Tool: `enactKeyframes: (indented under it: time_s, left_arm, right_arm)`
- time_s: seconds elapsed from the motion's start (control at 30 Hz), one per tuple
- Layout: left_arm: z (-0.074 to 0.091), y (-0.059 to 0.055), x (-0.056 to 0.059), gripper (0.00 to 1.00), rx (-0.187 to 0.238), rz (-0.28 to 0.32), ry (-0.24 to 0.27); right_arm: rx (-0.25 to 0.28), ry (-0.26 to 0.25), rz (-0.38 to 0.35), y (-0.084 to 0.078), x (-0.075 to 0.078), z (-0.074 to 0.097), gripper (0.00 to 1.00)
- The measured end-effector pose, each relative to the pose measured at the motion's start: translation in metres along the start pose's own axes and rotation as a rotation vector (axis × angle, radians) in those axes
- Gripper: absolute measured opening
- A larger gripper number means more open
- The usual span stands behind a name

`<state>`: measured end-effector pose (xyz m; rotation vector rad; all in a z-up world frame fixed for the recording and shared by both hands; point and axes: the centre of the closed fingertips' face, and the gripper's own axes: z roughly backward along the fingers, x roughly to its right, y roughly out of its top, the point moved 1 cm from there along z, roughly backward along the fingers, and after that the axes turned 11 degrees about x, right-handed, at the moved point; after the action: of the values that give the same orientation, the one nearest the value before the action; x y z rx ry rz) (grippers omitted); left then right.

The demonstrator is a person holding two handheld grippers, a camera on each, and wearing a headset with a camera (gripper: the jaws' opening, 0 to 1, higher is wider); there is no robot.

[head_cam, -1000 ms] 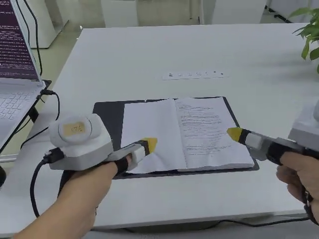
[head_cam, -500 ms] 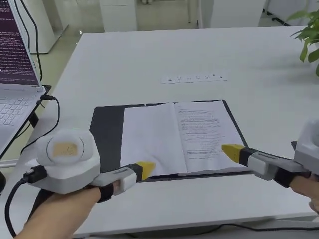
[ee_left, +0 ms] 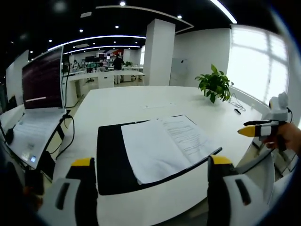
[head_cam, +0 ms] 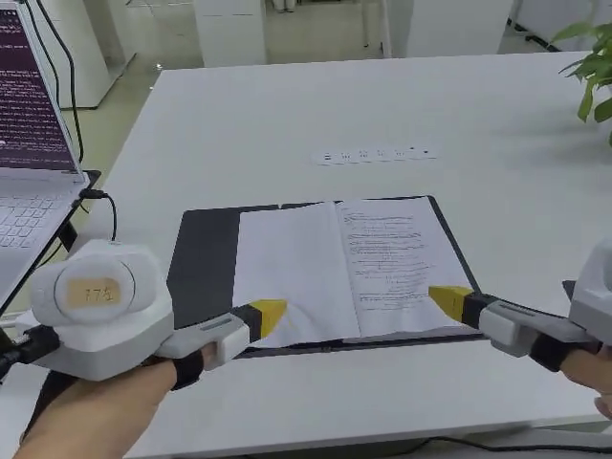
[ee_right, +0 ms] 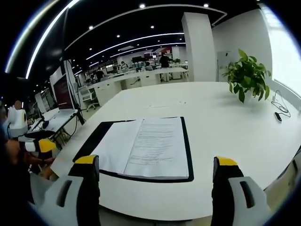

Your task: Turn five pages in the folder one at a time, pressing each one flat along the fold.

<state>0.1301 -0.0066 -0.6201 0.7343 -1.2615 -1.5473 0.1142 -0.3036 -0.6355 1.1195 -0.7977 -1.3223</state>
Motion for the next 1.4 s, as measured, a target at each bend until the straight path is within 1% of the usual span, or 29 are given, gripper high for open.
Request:
enactKeyframes:
  time_s: [0.17, 0.27, 0.3, 0.37, 0.47, 0.53, 0.6, 0.63, 0.67, 0.77, 0.83, 0.87, 0.9, 0.97, 1.1, 1.17, 1.27, 1.4]
  left_arm:
    - [-0.009, -0.003, 0.01, 0.99, -0.008, 0.003, -0.012]
    - [-0.02, -0.007, 0.023, 0.99, -0.019, 0.005, -0.034]
    - [-0.021, -0.008, 0.024, 0.99, -0.02, 0.006, -0.037]
    - [-0.029, -0.009, 0.034, 0.99, -0.027, 0.01, -0.055]
    - [-0.039, -0.012, 0.047, 0.94, -0.04, -0.002, -0.08]
    - [-0.048, -0.014, 0.059, 0.94, -0.049, 0.0, -0.104]
    - [-0.053, -0.013, 0.069, 0.92, -0.048, -0.003, -0.115]
    - [-0.057, -0.015, 0.076, 0.91, -0.057, -0.012, -0.131]
    - [-0.06, -0.015, 0.08, 0.9, -0.059, -0.015, -0.139]
    - [-0.074, -0.018, 0.091, 0.88, -0.065, -0.022, -0.167]
    - [-0.083, -0.022, 0.102, 0.86, -0.073, -0.031, -0.191]
    - [-0.085, -0.022, 0.103, 0.86, -0.071, -0.032, -0.192]
    - [-0.09, -0.024, 0.107, 0.85, -0.073, -0.037, -0.201]
    - [-0.097, -0.028, 0.114, 0.84, -0.086, -0.042, -0.213]
    - [-0.11, -0.036, 0.124, 0.82, -0.102, -0.055, -0.23]
    - [-0.117, -0.04, 0.13, 0.81, -0.11, -0.059, -0.238]
    - [-0.126, -0.046, 0.139, 0.79, -0.12, -0.062, -0.252]
    - [-0.137, -0.053, 0.152, 0.78, -0.129, -0.064, -0.27]
  right_arm:
    - [-0.011, 0.013, -0.005, -0.003, 0.001, 0.0, 1.0]
    - [-0.016, 0.017, -0.008, -0.006, 0.007, 0.001, 1.0]
    - [-0.019, 0.022, -0.011, -0.007, 0.008, 0.0, 1.0]
    - [-0.012, 0.028, -0.02, -0.005, 0.005, 0.001, 1.0]
    - [-0.005, 0.044, -0.023, -0.006, 0.005, 0.0, 1.0]
    - [-0.007, 0.057, -0.025, -0.007, 0.006, -0.001, 0.99]
    - [-0.004, 0.063, -0.034, -0.007, 0.008, -0.002, 0.99]
    - [-0.002, 0.065, -0.037, -0.007, 0.009, -0.002, 0.99]
    - [-0.001, 0.068, -0.04, -0.007, 0.009, -0.003, 0.98]
    - [0.002, 0.075, -0.055, -0.007, 0.012, -0.004, 0.98]
    - [0.005, 0.082, -0.061, -0.008, 0.013, -0.005, 0.98]
    - [0.012, 0.086, -0.069, -0.007, 0.013, -0.005, 0.98]
    - [0.019, 0.092, -0.083, -0.006, 0.013, -0.006, 0.98]
    - [0.028, 0.098, -0.104, -0.005, 0.014, -0.006, 0.99]
    - [0.03, 0.108, -0.111, -0.005, 0.016, -0.008, 0.99]
    - [0.035, 0.12, -0.122, -0.006, 0.016, -0.008, 0.99]
    - [0.032, 0.129, -0.139, -0.009, 0.017, -0.009, 0.99]
    - [0.02, 0.135, -0.14, -0.012, 0.019, -0.01, 0.99]
